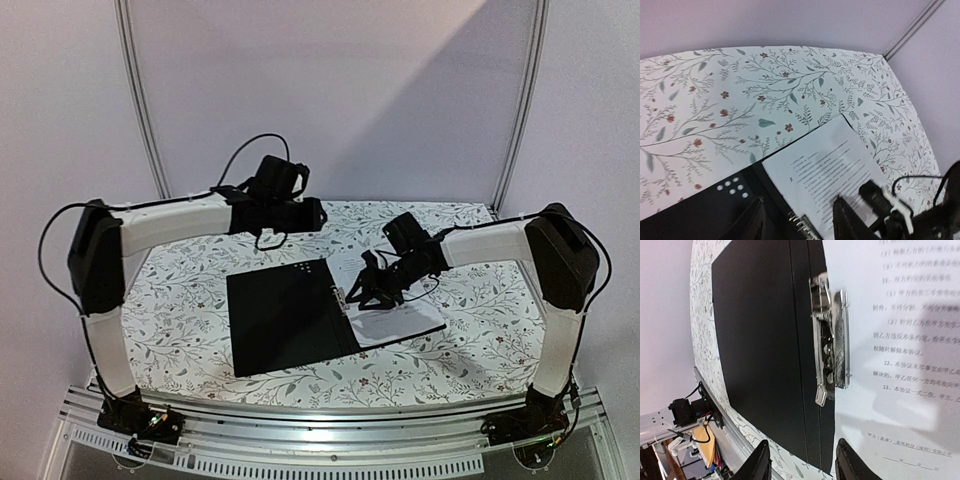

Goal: Put the files into the folder

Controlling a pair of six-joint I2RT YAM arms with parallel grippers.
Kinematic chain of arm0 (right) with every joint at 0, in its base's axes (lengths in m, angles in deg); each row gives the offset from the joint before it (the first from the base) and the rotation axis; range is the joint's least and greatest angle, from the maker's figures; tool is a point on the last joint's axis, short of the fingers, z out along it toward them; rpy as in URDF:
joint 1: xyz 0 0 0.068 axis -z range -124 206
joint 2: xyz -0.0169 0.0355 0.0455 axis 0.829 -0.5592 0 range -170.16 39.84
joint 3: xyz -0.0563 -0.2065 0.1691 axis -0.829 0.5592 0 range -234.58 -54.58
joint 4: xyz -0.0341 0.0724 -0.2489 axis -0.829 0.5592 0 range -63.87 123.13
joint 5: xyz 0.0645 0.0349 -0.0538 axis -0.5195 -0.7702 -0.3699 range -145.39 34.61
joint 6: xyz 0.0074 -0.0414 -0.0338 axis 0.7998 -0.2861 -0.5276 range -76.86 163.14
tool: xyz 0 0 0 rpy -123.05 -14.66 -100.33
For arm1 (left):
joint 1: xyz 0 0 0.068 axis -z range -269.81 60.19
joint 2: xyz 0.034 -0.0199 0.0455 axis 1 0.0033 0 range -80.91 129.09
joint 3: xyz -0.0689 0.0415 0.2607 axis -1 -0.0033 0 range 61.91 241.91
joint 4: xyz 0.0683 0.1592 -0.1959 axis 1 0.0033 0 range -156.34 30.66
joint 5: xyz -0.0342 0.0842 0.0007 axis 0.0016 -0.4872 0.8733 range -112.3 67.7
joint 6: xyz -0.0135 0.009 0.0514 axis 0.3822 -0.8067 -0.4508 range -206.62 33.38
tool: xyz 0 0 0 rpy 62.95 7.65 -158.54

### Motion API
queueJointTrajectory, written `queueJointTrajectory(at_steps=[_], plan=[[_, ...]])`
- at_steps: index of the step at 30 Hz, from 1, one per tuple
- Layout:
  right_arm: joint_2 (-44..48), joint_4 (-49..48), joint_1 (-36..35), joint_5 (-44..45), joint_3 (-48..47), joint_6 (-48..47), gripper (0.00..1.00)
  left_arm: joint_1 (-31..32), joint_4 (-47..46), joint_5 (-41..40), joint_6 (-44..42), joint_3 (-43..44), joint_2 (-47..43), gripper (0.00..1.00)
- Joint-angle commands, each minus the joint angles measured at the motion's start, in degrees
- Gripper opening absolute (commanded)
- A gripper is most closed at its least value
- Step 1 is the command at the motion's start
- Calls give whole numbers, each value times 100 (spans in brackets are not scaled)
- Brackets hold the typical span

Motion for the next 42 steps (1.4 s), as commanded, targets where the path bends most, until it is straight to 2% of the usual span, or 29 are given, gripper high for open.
queueJointTrajectory(at_steps=[1, 3, 5, 8, 12, 18, 19, 20, 21, 22, 24, 25, 29, 33, 42], plan=[[334, 1066, -43, 1343, -451, -1014, 42, -338, 239, -870, -308, -1468, -1114, 47], [348, 1205, -60, 1669, -547, -1274, 42, -644, 74, -819, -196, -2178, -1679, 49], [358, 1237, -75, 1912, -592, -1406, 41, -1042, 7, -527, -64, -2792, -2134, 56], [289, 1320, -119, 2261, -779, -1592, 40, -1620, 11, -222, 18, -3538, -2647, 56], [28, 1610, -222, 2520, -1267, -1770, 36, -1645, -8, -982, -119, -4233, -3343, 56], [-517, 2138, -537, 2974, -2164, -2011, 35, -1626, -152, -1904, -375, -4695, -4465, 59], [-586, 2196, -590, 3049, -2299, -2046, 35, -1648, -257, -2258, -283, -4894, -4649, 70], [-677, 2247, -635, 3120, -2437, -2090, 35, -1674, -357, -2543, -141, -5154, -4767, 87], [-753, 2313, -681, 3198, -2597, -2107, 35, -1766, -534, -2504, -77, -5376, -4823, 96], [-889, 2392, -744, 3276, -2752, -2128, 34, -1919, -603, -2130, -87, -5481, -4810, 98], [-1105, 2600, -878, 3446, -3167, -2165, 34, -2015, -713, -1339, -274, -5437, -4619, 90], [-1280, 2720, -944, 3540, -3435, -2203, 34, -1984, -659, -1252, -317, -5354, -4465, 87], [-1748, 3032, -1100, 3560, -3894, -2269, 33, -1973, -229, -1107, -220, -5032, -3850, 86], [-1999, 3156, -1105, 3561, -4000, -2162, 24, -1978, -179, -899, -205, -4965, -3646, 85], [-2255, 3208, -1128, 3822, -4039, -2038, 24, -1945, 187, -441, 331, -5161, -3325, 84]])
